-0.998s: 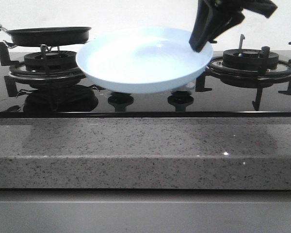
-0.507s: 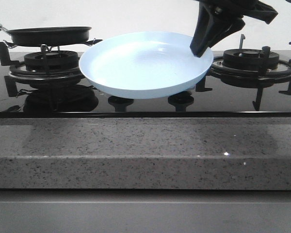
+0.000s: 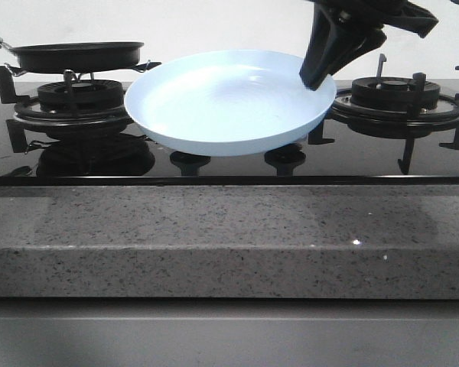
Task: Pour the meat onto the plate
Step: 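Lift the plate with the right gripper and hold it near the pan, then grasp the pan's green handle with the left gripper and lift it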
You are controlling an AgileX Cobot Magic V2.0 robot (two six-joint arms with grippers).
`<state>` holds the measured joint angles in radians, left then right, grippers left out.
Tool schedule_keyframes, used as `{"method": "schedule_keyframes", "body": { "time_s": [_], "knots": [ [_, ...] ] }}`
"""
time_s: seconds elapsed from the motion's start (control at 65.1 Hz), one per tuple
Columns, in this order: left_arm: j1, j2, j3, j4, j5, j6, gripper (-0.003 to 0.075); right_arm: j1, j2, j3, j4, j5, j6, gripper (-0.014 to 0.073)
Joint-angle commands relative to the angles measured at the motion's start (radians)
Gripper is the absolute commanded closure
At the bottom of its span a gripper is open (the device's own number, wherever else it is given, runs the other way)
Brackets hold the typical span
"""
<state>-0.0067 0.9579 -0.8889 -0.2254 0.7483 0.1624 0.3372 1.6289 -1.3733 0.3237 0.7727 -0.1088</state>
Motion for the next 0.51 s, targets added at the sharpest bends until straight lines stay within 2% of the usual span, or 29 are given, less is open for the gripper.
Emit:
{"method": "schedule_keyframes", "body": {
  "time_s": [0.0, 0.092, 0.276, 0.384, 0.492],
  "knots": [
    [0.101, 0.046, -0.089, -0.085, -0.017, 0.006, 0.0132, 0.0, -0.054, -0.027, 0.025, -0.046, -0.006, 0.0663],
    [0.194, 0.096, -0.135, -0.209, 0.013, 0.084, 0.0132, 0.0, -0.054, -0.027, 0.025, -0.046, -0.006, 0.0663],
    [0.377, 0.227, -0.213, -0.593, 0.041, 0.273, 0.0132, 0.0, -0.054, -0.027, 0.025, -0.046, -0.006, 0.0663],
    [0.434, 0.314, -0.245, -0.768, 0.069, 0.348, 0.0132, 0.0, -0.054, -0.027, 0.025, -0.046, -0.006, 0.0663],
    [0.448, 0.406, -0.27, -0.928, 0.092, 0.415, 0.0132, 0.0, -0.054, -0.027, 0.025, -0.045, -0.006, 0.0663]
  ]
}}
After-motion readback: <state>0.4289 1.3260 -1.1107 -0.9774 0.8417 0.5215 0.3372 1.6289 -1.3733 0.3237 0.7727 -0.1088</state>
